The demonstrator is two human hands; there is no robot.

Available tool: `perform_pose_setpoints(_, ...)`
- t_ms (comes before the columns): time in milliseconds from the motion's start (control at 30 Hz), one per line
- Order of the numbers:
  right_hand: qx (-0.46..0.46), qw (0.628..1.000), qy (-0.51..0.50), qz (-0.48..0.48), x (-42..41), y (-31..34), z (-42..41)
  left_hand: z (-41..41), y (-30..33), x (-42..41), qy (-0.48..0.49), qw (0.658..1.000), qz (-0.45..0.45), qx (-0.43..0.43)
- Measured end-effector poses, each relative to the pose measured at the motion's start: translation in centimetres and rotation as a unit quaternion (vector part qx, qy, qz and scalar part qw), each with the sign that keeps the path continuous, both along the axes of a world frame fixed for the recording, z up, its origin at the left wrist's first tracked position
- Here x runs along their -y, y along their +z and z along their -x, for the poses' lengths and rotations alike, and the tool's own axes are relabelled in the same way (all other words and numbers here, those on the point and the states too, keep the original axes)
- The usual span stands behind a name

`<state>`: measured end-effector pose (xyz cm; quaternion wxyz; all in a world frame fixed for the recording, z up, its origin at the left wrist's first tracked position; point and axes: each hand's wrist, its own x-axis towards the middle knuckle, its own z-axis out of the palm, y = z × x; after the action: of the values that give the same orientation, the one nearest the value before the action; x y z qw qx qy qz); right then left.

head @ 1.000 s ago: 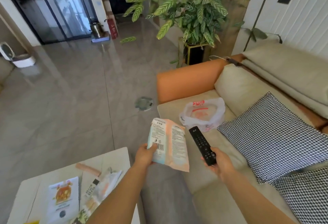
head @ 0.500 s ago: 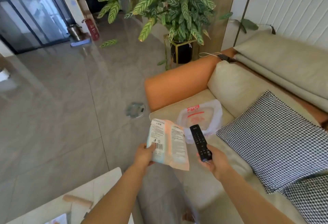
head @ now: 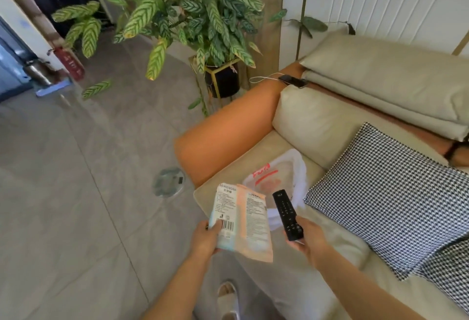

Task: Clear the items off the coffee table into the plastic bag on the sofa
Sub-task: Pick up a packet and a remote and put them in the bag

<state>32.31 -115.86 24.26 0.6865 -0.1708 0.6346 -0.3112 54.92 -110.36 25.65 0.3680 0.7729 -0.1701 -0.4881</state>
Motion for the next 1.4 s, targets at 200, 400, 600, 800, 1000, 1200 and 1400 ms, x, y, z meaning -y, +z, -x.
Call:
perform_pose_setpoints(200, -0.008, 0.998, -0.060, -0.007, 2.6, -0.6, -3.9, -4.0, -1.5, 5.8, -0.071, 0.997, -0.012, -0.016)
perform_pose_setpoints(400, -0.021, 0.992, -0.125, -0.008, 5.6, -1.5, -6.6, -7.0, -2.2, 12.7, -0.144, 0.990, -0.003, -0.004)
perform_pose_setpoints(600, -0.038, 0.988, -0.147, -0.026, 7.4, -2.4, -6.8, -6.2, -4.0, 17.2, -0.196, 0.979, -0.047, -0.025)
perform_pose_setpoints(800, -0.066, 0.988, -0.129, -0.047, 10.8, -3.6, -5.3, -3.5, -5.6, 21.3, -0.241, 0.968, -0.064, -0.009)
perform_pose_setpoints(1000, -0.071, 0.989, -0.105, -0.079, 14.2, -6.0, -4.0, -0.4, -8.0, 24.8, -0.303, 0.950, -0.056, 0.057)
perform_pose_setpoints(1200, -0.070, 0.989, -0.091, -0.097, 17.4, -9.1, -3.4, 2.0, -11.2, 27.8, -0.346, 0.933, -0.063, 0.081)
perform_pose_setpoints(1400, -0.072, 0.988, -0.097, -0.100, 18.6, -11.7, -3.7, 3.3, -14.3, 29.7, -0.374, 0.920, -0.032, 0.110)
